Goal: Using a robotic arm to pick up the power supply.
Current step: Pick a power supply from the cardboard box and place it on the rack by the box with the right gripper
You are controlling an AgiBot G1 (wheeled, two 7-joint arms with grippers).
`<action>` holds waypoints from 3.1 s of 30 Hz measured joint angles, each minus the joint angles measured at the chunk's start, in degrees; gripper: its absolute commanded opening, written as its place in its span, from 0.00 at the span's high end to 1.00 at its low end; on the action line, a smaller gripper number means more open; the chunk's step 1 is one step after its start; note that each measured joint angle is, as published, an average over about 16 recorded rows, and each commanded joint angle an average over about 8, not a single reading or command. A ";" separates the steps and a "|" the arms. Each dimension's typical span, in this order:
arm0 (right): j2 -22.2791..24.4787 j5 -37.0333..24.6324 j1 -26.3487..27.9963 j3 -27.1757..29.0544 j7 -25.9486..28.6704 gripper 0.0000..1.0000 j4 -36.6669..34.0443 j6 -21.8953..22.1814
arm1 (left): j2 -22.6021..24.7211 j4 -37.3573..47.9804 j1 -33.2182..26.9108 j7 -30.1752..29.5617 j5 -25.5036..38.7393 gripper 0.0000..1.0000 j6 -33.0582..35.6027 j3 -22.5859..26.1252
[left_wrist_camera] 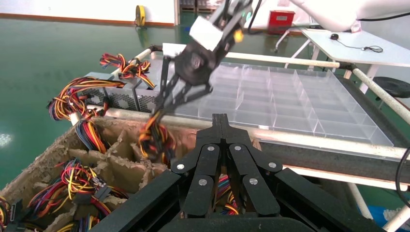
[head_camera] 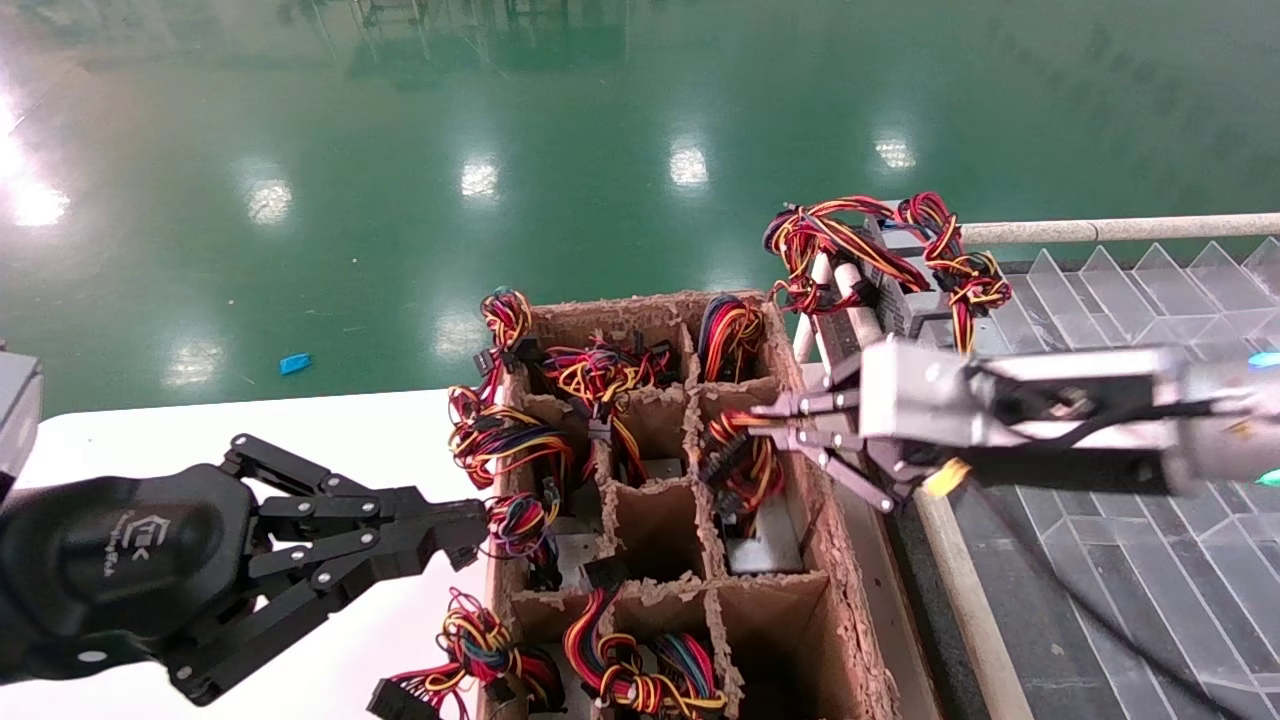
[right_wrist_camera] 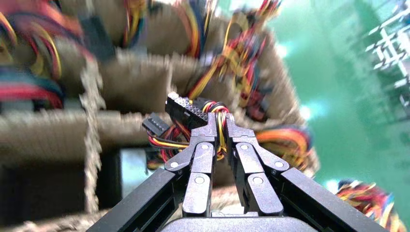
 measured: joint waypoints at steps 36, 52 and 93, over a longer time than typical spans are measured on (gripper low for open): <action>17.30 14.33 17.25 13.02 -10.56 1.00 0.10 -10.47 | 0.00 0.00 0.00 0.00 0.00 1.00 0.00 0.00; 26.89 9.59 13.49 9.99 -7.39 1.00 -0.01 -8.71 | 0.00 0.00 0.00 0.00 0.00 1.00 0.00 0.00; 23.53 9.07 -1.98 7.28 -6.54 1.00 -0.04 9.54 | 0.00 0.00 0.00 0.00 0.00 1.00 0.00 0.01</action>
